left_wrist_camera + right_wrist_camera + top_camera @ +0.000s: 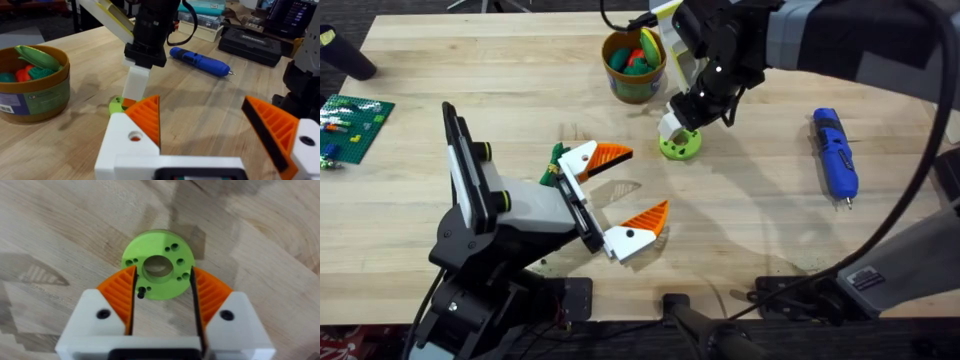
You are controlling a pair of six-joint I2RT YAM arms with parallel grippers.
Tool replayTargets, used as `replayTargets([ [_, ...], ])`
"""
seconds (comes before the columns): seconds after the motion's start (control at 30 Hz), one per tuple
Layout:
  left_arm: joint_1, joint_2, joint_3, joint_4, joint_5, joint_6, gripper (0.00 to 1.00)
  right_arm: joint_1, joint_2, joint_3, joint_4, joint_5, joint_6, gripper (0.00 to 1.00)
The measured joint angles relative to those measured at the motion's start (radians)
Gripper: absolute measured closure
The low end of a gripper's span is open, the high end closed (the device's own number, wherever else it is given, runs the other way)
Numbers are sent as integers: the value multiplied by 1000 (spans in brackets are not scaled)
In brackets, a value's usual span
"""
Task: Pick up the gripper from the table and insert it into the empty holder that is missing its gripper. Then pick up a screw, insert it into the mounting hole, and use the screwdriver to tighten it. Finally, clean up the table by picking up the vegetable and placing it into the bucket.
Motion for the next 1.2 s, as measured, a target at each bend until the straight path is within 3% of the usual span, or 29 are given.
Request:
replayTargets([
  [0.37,0,0,0,0,0,0,16,-1,-34,44,-105,-25,1,429],
  [0.77,0,0,0,0,0,-1,16,-3,-497,63,-171,60,46,429],
  [0.93,0,0,0,0,-1,-1,16,-4,-658,-52,-150,79,89,429],
  [1.2,0,0,0,0,-1,-1,16,-4,-731,-299,-42,82,216,429],
])
